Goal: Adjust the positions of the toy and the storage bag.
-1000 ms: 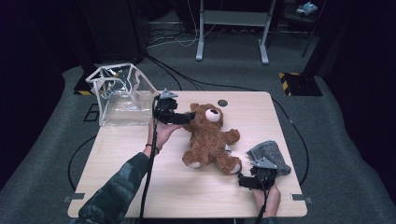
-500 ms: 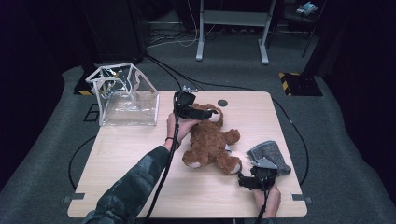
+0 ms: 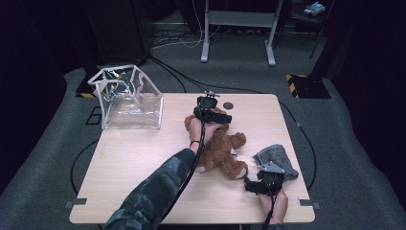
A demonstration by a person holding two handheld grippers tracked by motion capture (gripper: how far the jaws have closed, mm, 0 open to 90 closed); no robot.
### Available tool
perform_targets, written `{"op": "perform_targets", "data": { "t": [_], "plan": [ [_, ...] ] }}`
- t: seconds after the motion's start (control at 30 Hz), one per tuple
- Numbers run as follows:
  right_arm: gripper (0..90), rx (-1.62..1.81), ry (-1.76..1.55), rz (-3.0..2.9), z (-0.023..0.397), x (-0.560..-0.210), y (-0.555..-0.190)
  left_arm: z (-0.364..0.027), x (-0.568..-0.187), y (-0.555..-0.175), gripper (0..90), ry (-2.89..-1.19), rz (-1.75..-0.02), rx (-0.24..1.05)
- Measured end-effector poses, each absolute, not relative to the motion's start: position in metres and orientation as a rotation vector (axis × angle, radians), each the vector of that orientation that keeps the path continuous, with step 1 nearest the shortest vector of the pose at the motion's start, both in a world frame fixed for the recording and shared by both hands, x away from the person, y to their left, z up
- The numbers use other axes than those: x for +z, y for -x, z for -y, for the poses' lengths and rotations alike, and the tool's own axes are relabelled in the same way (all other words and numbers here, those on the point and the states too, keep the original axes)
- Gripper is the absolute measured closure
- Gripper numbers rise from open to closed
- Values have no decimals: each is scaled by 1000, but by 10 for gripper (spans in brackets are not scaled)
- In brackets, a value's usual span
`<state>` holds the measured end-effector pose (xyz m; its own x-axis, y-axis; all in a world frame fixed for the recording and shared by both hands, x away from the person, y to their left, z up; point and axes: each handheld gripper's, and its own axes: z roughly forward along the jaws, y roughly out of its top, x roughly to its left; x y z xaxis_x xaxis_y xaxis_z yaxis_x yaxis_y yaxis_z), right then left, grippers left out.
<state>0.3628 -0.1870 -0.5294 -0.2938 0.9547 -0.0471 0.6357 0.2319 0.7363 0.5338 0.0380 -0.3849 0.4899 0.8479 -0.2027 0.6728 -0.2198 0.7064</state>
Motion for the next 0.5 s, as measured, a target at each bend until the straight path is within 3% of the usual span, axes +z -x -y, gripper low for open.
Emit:
{"op": "perform_targets", "data": {
  "t": [0.5],
  "plan": [
    [42,852,-1452,-2014,187,-529,-362,-33,-428,-551,55,-2090,-1393,326]
  ]
}}
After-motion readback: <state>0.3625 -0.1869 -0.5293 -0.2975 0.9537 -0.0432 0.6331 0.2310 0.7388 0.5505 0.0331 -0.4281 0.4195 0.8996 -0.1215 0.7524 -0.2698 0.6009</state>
